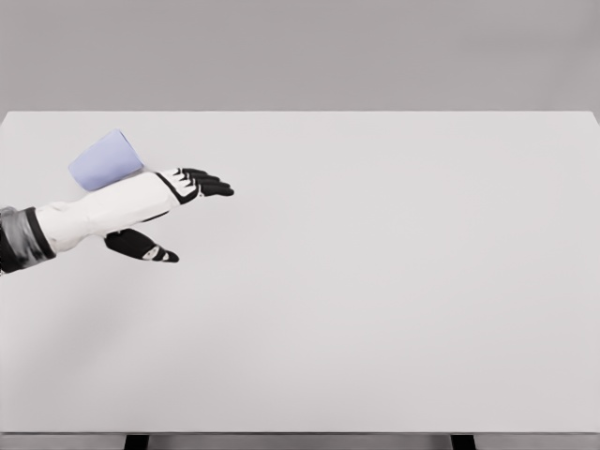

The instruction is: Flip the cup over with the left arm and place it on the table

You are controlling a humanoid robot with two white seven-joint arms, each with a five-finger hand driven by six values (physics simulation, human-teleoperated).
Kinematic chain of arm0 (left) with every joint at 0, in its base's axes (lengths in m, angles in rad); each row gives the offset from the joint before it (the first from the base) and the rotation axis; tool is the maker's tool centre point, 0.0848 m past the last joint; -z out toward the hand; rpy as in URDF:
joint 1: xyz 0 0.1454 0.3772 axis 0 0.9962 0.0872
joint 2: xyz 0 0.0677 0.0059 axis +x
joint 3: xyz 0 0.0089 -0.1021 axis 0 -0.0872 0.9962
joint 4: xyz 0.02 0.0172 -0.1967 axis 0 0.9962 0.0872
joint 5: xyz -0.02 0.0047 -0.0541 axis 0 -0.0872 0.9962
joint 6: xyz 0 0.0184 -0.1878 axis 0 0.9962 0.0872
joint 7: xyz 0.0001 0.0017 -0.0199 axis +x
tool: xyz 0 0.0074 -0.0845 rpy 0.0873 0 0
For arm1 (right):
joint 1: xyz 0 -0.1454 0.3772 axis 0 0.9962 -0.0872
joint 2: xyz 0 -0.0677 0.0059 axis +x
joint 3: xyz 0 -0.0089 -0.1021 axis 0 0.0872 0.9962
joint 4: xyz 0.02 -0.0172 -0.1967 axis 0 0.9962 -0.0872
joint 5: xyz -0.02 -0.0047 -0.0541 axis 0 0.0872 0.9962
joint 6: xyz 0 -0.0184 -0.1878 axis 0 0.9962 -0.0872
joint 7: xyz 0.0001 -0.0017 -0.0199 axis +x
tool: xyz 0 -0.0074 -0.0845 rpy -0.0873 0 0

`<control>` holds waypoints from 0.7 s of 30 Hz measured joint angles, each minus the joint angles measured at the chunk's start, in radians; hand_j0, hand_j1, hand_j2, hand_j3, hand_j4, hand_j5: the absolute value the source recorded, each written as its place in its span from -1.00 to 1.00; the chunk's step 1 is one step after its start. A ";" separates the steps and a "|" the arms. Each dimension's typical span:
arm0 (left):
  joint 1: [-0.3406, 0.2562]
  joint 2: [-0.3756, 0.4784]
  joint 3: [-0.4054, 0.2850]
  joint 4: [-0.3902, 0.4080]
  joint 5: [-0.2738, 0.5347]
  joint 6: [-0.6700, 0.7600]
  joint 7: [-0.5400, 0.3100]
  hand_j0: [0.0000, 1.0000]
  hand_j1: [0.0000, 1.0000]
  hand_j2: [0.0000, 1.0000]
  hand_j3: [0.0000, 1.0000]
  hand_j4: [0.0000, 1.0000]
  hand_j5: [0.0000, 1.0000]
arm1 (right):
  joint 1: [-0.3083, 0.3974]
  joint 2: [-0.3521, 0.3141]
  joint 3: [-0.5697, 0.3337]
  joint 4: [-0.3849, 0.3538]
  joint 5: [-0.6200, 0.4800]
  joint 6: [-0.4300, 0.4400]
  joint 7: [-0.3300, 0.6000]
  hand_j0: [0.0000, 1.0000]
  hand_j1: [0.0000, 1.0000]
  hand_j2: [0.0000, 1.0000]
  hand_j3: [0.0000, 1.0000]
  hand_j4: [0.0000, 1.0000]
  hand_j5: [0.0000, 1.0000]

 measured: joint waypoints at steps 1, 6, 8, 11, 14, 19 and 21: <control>0.000 -0.004 -0.002 -0.001 -0.002 0.000 0.000 1.00 1.00 1.00 1.00 1.00 1.00 | -0.002 0.000 0.000 0.000 0.000 0.000 0.000 1.00 1.00 1.00 1.00 1.00 1.00; -0.054 -0.034 0.013 0.051 -0.003 0.029 -0.005 1.00 1.00 1.00 1.00 1.00 1.00 | -0.002 0.000 0.002 0.002 0.000 0.000 0.000 1.00 1.00 1.00 1.00 1.00 1.00; -0.104 -0.054 0.022 0.080 -0.004 0.087 -0.028 1.00 1.00 1.00 1.00 1.00 1.00 | -0.002 0.000 0.002 0.002 0.000 0.000 0.000 1.00 1.00 1.00 1.00 1.00 1.00; -0.132 -0.098 0.039 0.107 -0.004 0.214 -0.069 1.00 1.00 1.00 1.00 1.00 1.00 | -0.002 0.000 0.002 0.002 0.000 0.000 0.000 1.00 1.00 1.00 1.00 1.00 1.00; -0.267 -0.076 -0.010 0.148 0.030 0.467 0.034 1.00 1.00 1.00 1.00 1.00 1.00 | -0.002 0.000 0.002 0.002 0.000 0.000 0.000 1.00 1.00 1.00 1.00 1.00 1.00; -0.446 0.012 -0.332 0.165 0.134 0.760 0.385 1.00 1.00 1.00 1.00 1.00 1.00 | -0.002 0.000 0.002 0.002 0.000 0.000 0.000 1.00 1.00 1.00 1.00 1.00 1.00; -0.460 0.045 -0.387 0.160 0.185 0.788 0.407 1.00 1.00 1.00 1.00 1.00 1.00 | -0.002 0.000 0.002 0.002 0.000 0.000 0.000 1.00 1.00 1.00 1.00 1.00 1.00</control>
